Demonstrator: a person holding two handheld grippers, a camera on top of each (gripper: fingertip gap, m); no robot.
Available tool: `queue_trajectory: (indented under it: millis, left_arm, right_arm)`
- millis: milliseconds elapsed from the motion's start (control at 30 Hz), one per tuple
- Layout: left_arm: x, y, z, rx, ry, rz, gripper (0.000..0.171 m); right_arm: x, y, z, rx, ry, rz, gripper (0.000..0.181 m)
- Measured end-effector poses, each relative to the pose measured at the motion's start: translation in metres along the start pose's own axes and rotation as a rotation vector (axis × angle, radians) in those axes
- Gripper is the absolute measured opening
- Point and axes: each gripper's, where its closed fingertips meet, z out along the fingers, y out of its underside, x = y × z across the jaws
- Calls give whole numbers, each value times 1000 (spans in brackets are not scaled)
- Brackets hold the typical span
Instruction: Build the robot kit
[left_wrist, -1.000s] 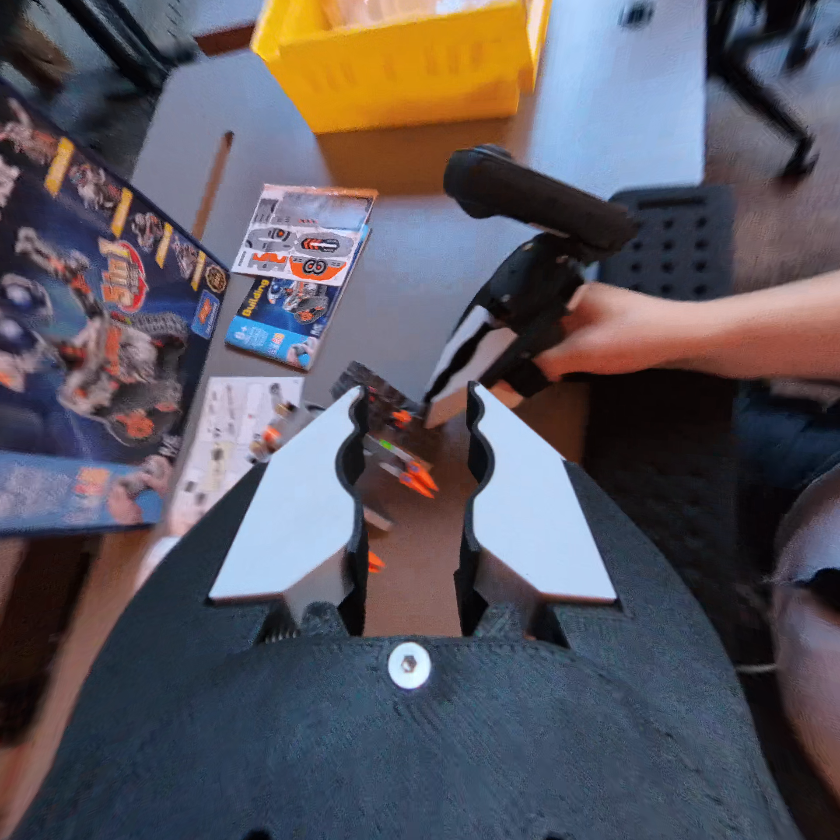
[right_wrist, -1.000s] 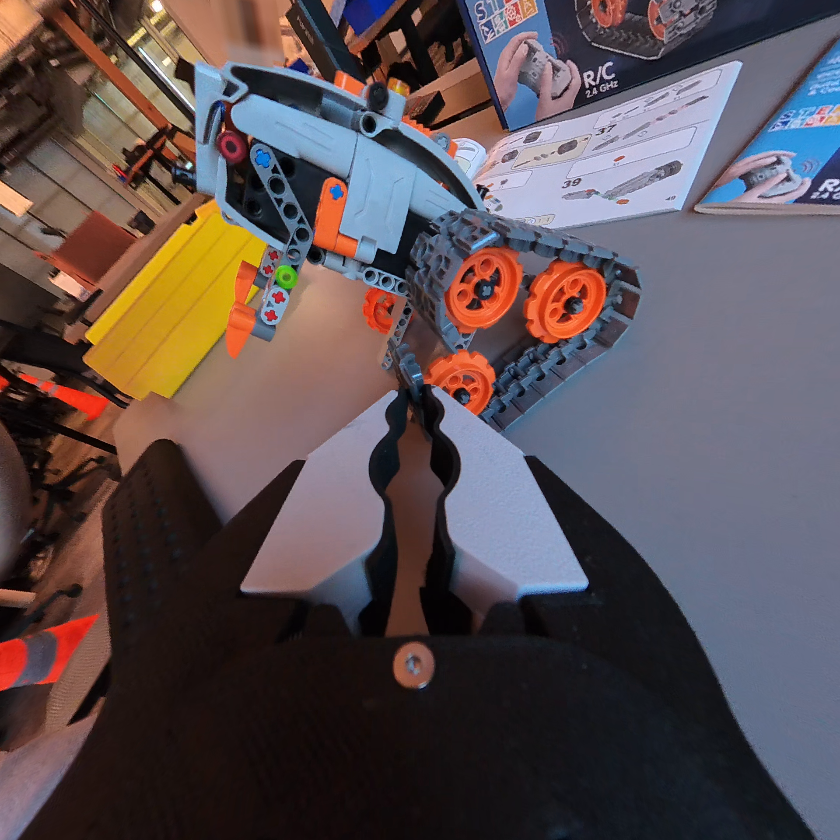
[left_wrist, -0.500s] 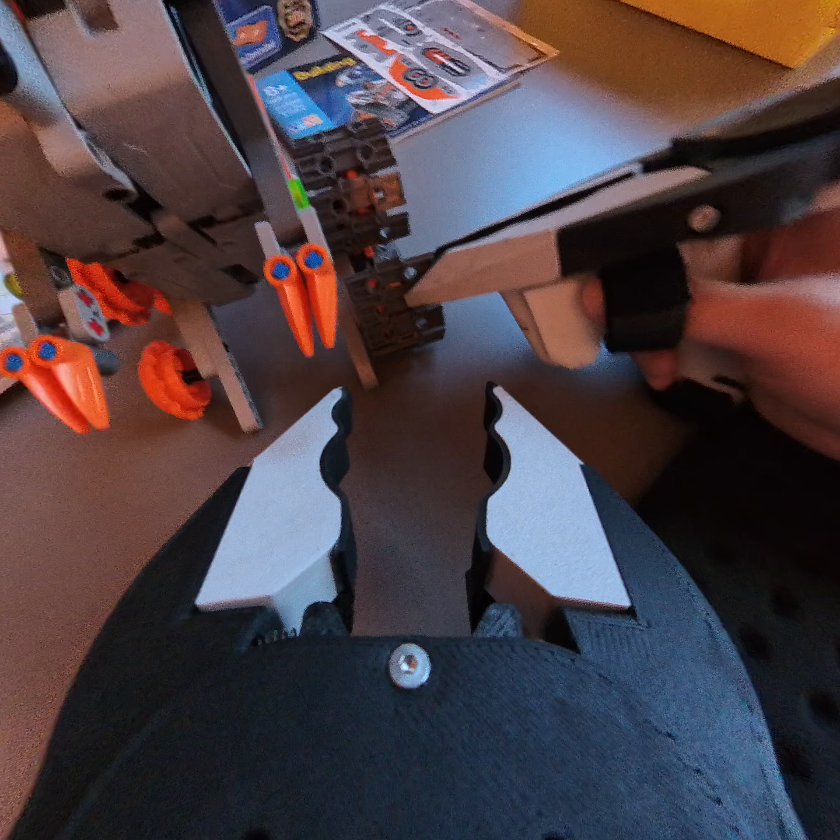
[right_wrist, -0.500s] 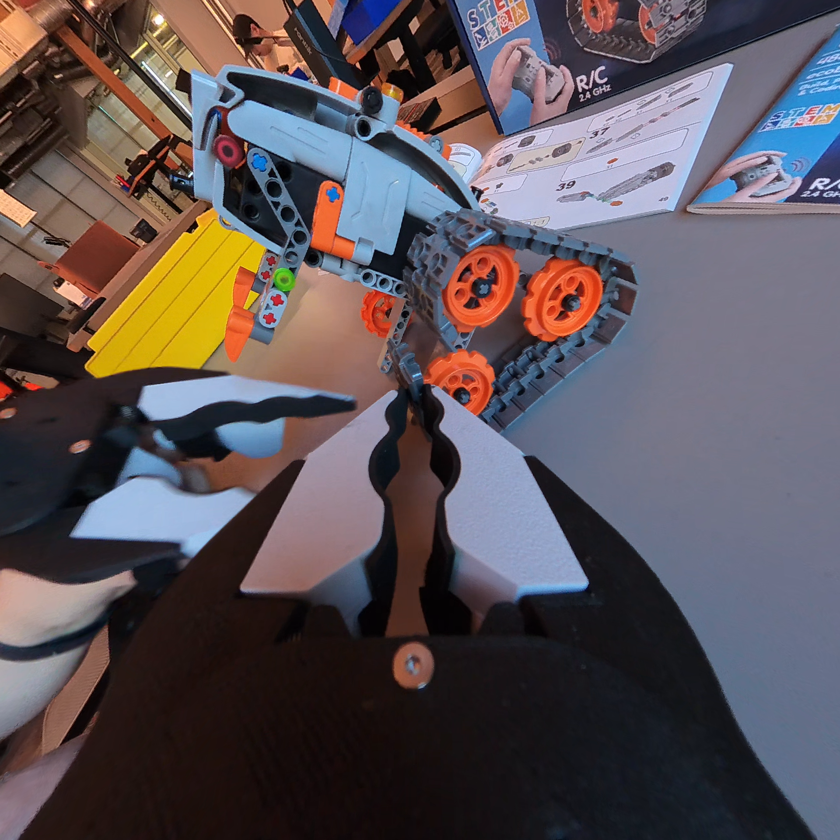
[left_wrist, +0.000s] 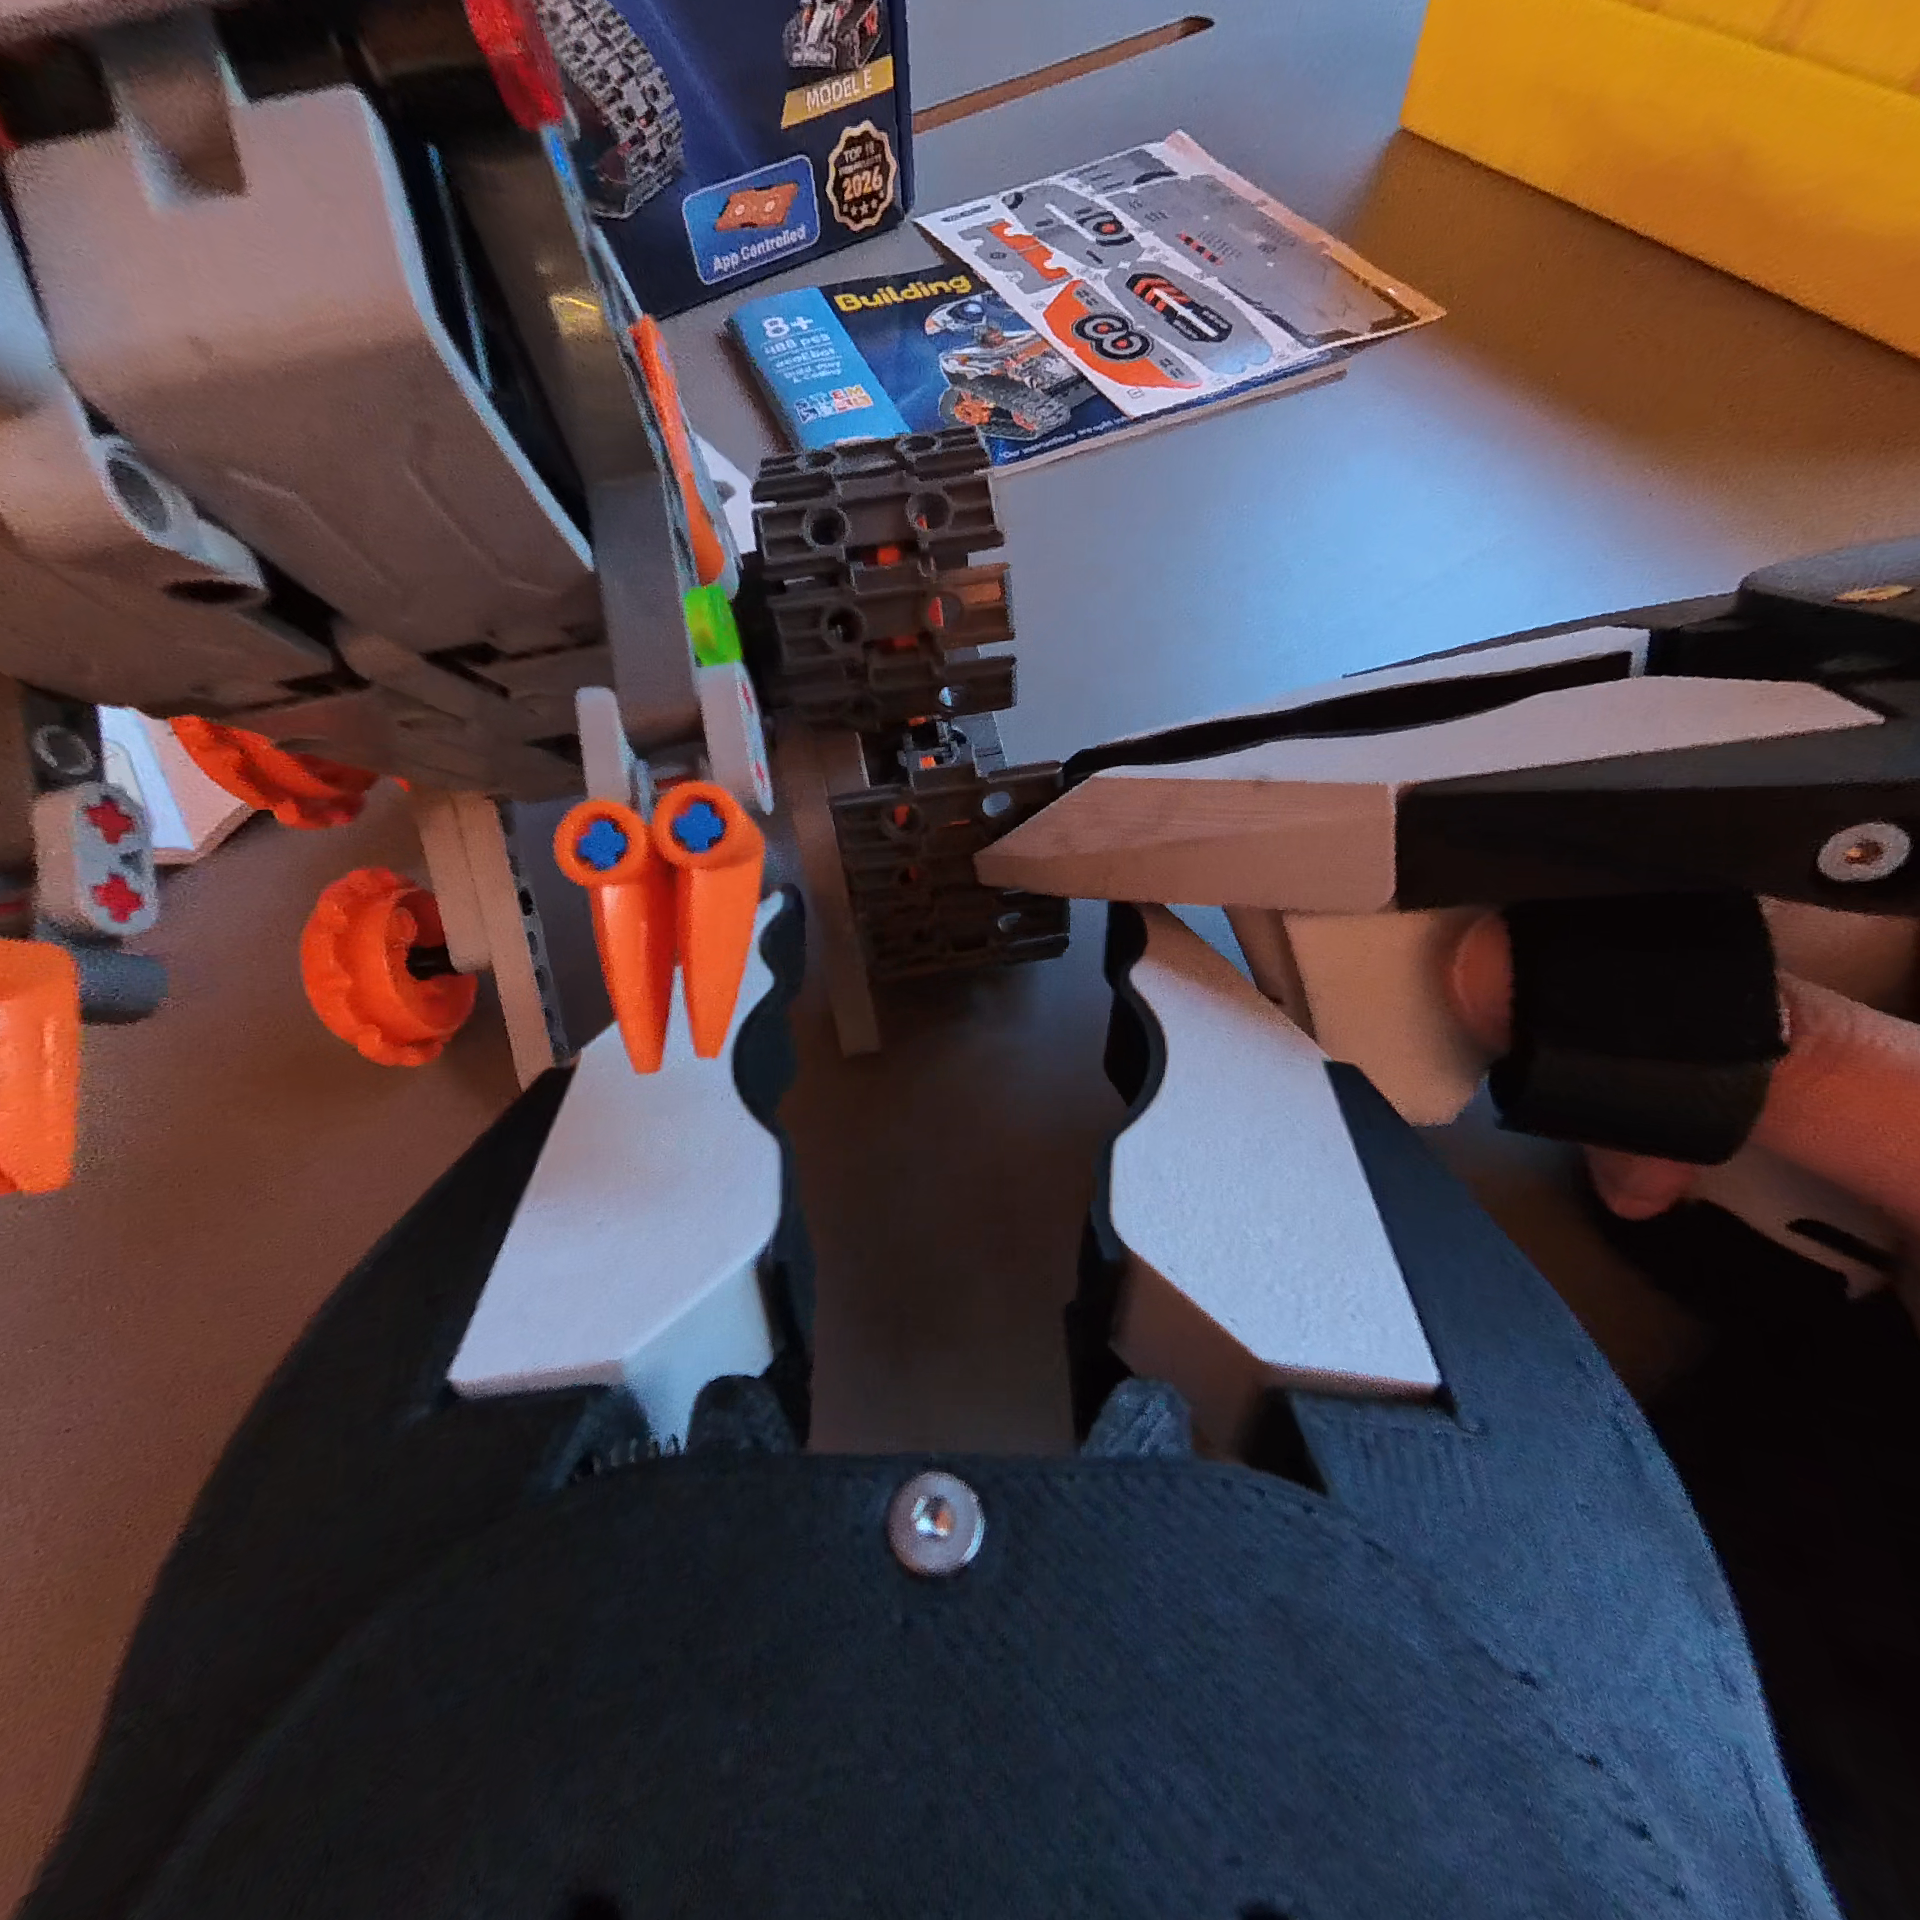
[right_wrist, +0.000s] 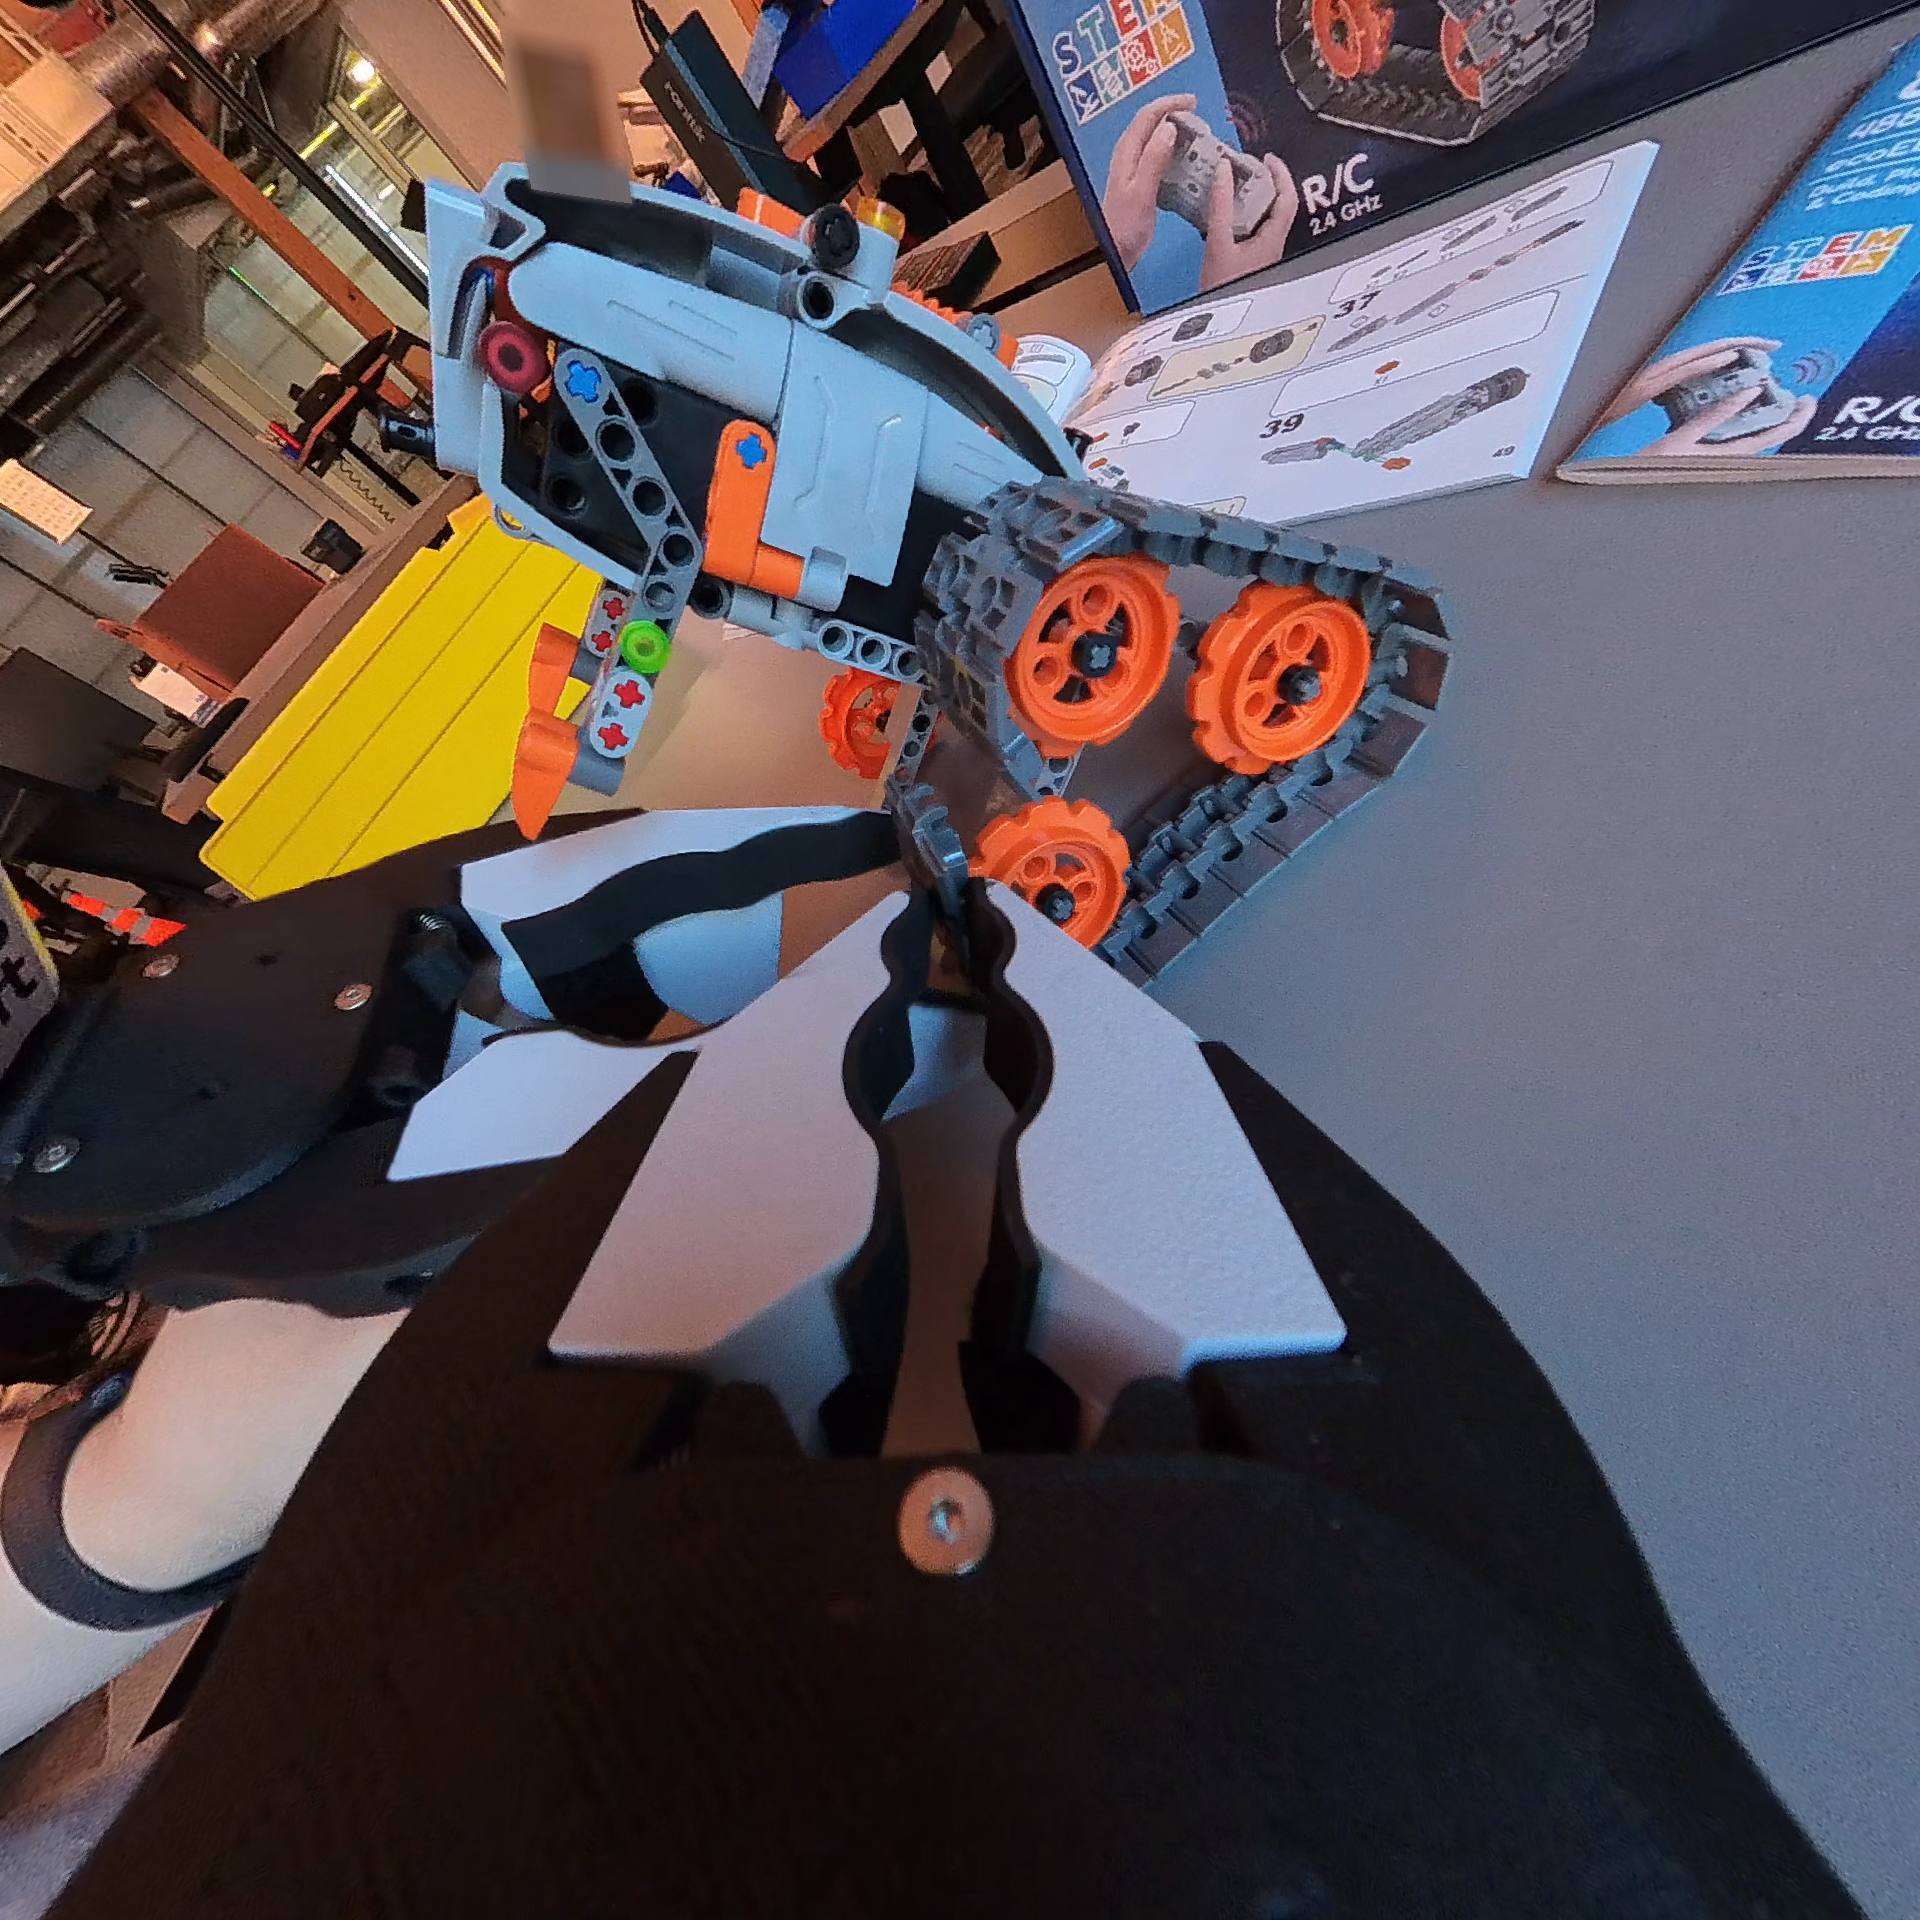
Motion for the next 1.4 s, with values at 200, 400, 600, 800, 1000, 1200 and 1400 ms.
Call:
queue_trajectory:
  millis: [200, 400, 600, 800, 1000, 1200, 1400]
  left_arm:
    - [1, -1, 3, -2, 12, 2, 39]
    - [-6, 0, 4, 1, 30, -12, 39]
    - [-10, 0, 3, 4, 74, -34, 39]
    - [-20, 8, -6, -9, 140, 48, 39]
    - [-29, 11, -13, 2, 242, 97, 39]
    - [-32, 13, -16, 8, 265, 111, 39]
    - [-37, 17, -22, 11, 299, 160, 39]
  right_arm:
    - [1, -4, -2, 28, -1, 13, 6]
    - [5, -55, -50, 327, -30, -17, 12]
    - [23, -70, -45, 81, -181, -146, 12]
    - [8, -32, -13, -37, -204, -202, 18]
    - [8, -20, -1, -78, -162, -212, 18]
    - [22, -56, -4, 16, -160, -550, 33]
    - [15, -31, 17, -103, -233, -568, 43]
